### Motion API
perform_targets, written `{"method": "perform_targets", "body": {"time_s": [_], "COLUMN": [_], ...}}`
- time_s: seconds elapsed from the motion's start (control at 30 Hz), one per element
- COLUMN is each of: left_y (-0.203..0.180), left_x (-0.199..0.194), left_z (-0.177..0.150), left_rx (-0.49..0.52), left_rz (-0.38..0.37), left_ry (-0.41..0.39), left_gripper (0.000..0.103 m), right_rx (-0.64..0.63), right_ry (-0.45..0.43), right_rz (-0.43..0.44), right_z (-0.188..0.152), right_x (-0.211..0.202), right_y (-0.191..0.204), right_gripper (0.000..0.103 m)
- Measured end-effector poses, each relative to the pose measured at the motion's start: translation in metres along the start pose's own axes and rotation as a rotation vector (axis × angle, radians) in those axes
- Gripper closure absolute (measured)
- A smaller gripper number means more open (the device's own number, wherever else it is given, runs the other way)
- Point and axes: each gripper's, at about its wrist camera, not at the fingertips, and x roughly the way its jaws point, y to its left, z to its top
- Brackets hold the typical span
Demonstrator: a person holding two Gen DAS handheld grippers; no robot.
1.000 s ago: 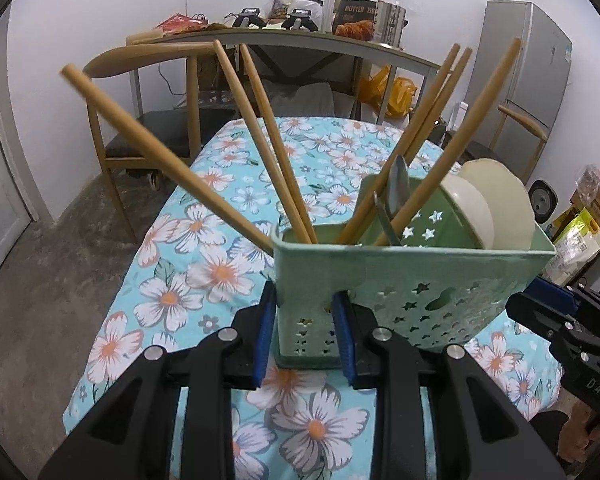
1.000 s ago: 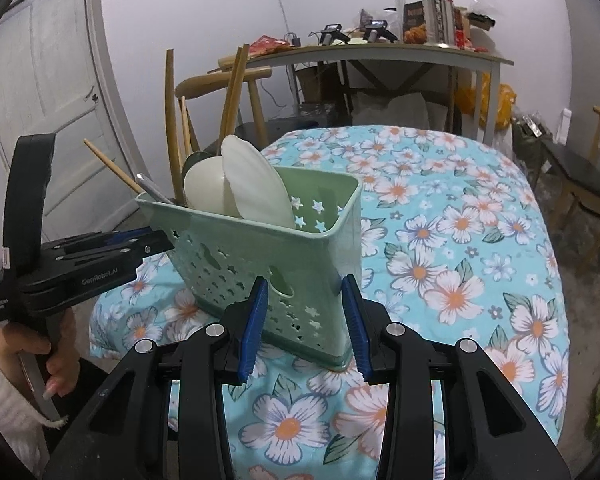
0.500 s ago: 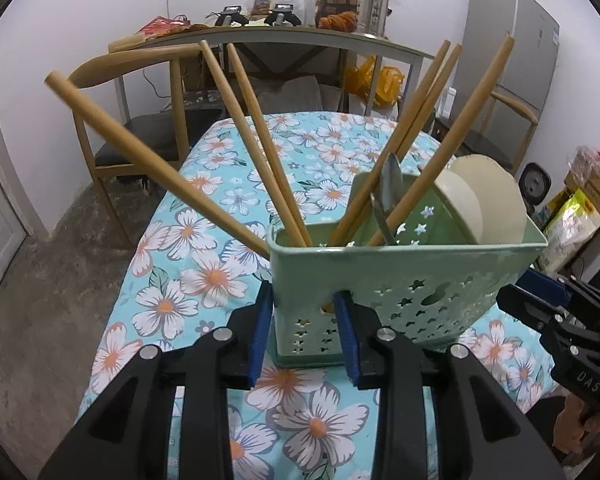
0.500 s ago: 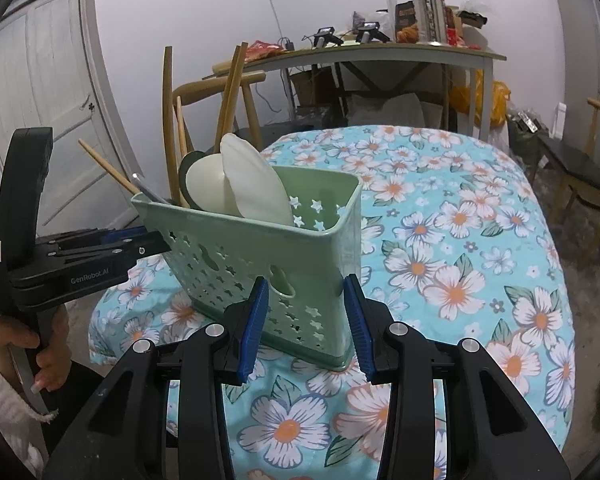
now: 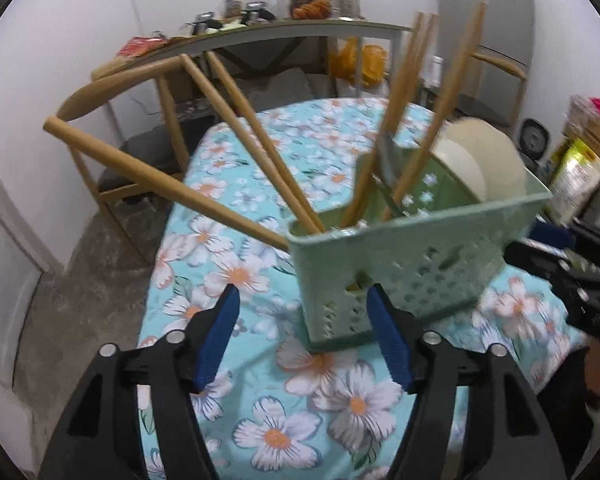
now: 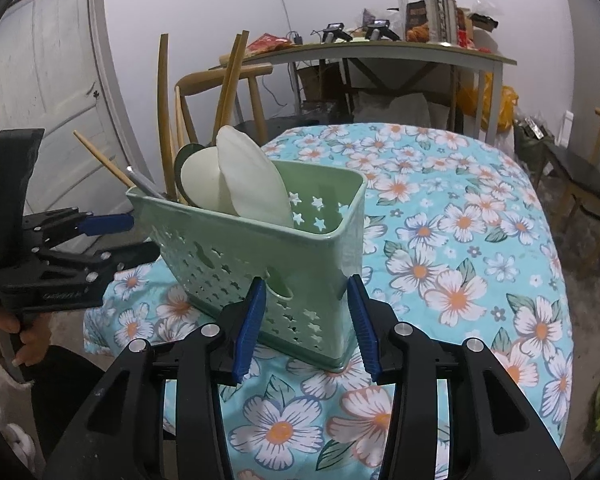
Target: Organize utensils
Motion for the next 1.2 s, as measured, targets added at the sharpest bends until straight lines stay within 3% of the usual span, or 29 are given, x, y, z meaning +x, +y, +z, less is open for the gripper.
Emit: {"method": "perform_targets", "body": {"time_s": [0.13,0.23,0.33,0.47,0.57,0.63,0.7,0.73,0.8,0.87,1.0,1.2], "left_y": [-0.002,0.002,0.006,0.011,0.020,0.023,0.022,0.021,0.020,0.014,0.004,-0.015], "left_x": [-0.011,-0.018,-0.023,-0.016,-0.013,-0.012,-0.016,-0.026,-0.041,-0.044,-0.042,-0.038], "left_z": [-0.010,-0.020,-0.039,-0.052,-0.057,-0.070,-0.069,-0.069,-0.070,-0.071,-0.072,-0.067], "left_rx": [0.014,-0.017,-0.069,-0.111,-0.178,-0.204,-0.224,-0.206,-0.196,-0.187,-0.157,-0.092], "left_rz": [-0.004,-0.031,-0.048,-0.072,-0.118,-0.088,-0.035,-0.087,-0.106,-0.102,-0.168,-0.137], "left_ry": [-0.029,-0.060,-0.137,-0.191,-0.269,-0.335,-0.312,-0.364,-0.436,-0.429,-0.403,-0.389], "left_gripper": [0.039,0.038,0.032,0.031,0.028,0.027,0.027,0.027,0.016,0.016,0.014,0.012], "right_rx": [0.012,0.005,-0.006,0.008,0.006,0.020,-0.009,-0.028,-0.013,-0.001,-0.025,-0.110], "right_ry": [-0.006,-0.006,-0.050,-0.081,-0.169,-0.186,-0.151,-0.191,-0.221,-0.213,-0.216,-0.235], "right_rz": [-0.001,0.015,0.021,0.018,0.002,-0.008,-0.030,-0.020,-0.049,-0.099,-0.134,-0.130], "right_z": [-0.001,-0.004,-0.010,-0.013,-0.020,-0.031,-0.036,-0.042,-0.048,-0.053,-0.061,-0.064], "right_x": [0.001,0.001,-0.001,-0.003,-0.011,-0.015,-0.022,-0.033,-0.045,-0.051,-0.057,-0.060], "right_y": [0.001,0.002,0.003,-0.003,-0.011,-0.021,-0.023,-0.025,-0.033,-0.040,-0.040,-0.024], "right_gripper": [0.059,0.049,0.043,0.040,0.034,0.030,0.030,0.029,0.024,0.024,0.023,0.020]}}
